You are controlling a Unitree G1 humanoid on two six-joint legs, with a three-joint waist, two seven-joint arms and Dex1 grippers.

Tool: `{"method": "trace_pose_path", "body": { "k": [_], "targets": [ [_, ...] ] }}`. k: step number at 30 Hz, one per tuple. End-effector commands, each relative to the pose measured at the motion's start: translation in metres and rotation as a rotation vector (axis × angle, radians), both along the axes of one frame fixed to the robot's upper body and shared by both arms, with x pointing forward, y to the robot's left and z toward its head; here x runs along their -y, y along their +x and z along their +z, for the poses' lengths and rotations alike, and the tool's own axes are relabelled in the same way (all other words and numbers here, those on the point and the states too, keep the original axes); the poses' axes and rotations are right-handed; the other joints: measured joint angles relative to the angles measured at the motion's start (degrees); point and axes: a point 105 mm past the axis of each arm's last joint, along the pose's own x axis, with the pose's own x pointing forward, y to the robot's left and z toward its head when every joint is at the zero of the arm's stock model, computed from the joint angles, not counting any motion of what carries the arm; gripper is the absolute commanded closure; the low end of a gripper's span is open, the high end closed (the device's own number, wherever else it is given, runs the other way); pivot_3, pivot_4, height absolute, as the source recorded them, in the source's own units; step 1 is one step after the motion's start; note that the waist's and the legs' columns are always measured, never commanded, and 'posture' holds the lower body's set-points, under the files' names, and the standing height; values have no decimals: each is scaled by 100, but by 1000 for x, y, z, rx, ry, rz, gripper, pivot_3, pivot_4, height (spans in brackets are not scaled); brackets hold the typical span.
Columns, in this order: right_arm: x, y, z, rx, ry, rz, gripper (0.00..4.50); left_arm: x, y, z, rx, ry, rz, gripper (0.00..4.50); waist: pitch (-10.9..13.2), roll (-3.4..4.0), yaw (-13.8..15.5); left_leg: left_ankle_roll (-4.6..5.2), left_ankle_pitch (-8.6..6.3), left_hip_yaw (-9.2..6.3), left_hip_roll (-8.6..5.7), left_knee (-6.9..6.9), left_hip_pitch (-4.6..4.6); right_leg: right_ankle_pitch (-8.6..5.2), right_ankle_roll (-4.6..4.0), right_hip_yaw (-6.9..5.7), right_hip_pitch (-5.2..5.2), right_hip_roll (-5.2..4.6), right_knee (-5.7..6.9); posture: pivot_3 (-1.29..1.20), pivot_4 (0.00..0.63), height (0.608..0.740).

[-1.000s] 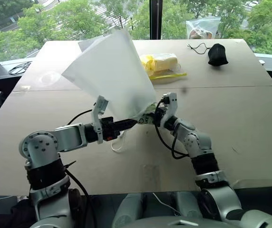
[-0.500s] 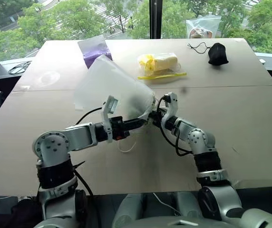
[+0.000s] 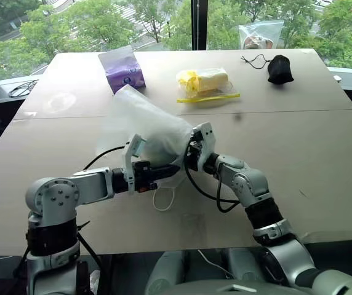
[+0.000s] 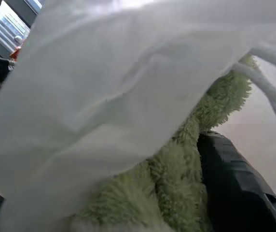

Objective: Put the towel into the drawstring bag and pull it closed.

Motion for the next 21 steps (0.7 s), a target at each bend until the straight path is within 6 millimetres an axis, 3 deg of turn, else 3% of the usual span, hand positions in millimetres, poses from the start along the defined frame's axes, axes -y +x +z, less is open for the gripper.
{"method": "trace_pose_path", "body": {
  "k": [1,6,9,11,14,16,17,18,21],
  "targets": [
    [19,-9,3,88,-98,12,1072,-13,13,23,111,-1,-2,4500,1,1,56,0,0,0,0,0,-1,0,0,-1,0,0,0,0,150,740],
    [43,-17,6,95,-167,0,1072,-27,26,29,185,68,-33,4500,3,5,36,-1,0,-1,0,-5,-3,0,0,1,-2,0,-1,0,150,740],
    [51,-28,21,170,-177,25,1072,-32,36,29,237,127,-60,4500,5,6,41,-1,0,-1,1,-11,-4,-1,-1,7,-6,-1,-3,0,150,740],
    [50,-24,28,179,-166,1,1072,-33,41,31,260,139,-76,4500,6,6,45,-1,0,-3,1,-15,-6,-1,-1,8,-6,-2,-5,0,150,740],
    [35,-10,22,154,-209,-45,1072,-26,43,31,275,124,-107,4500,6,6,17,0,0,-1,2,-15,-6,-1,-1,9,-8,-1,-3,0,150,740],
    [23,-6,17,150,-223,-29,1802,-21,44,30,282,120,-123,4500,6,6,18,-1,0,0,3,-19,-6,-1,-1,15,-12,0,0,0,150,740],
    [15,-6,18,142,-199,-13,2418,-18,43,30,283,110,-126,4500,6,6,20,-1,0,-1,3,-22,-6,-1,-1,15,-15,0,-1,0,150,740],
    [8,-5,21,125,-161,-5,2614,-16,43,31,283,102,-129,4500,6,5,24,-1,0,-1,3,-22,-8,-1,-1,15,-15,0,-2,0,150,740],
    [-9,-1,27,94,-83,17,3817,-11,41,30,282,97,-143,4500,6,5,11,-1,0,3,1,-22,-17,-1,-1,8,-26,-8,-3,0,150,740]
  ]
}}
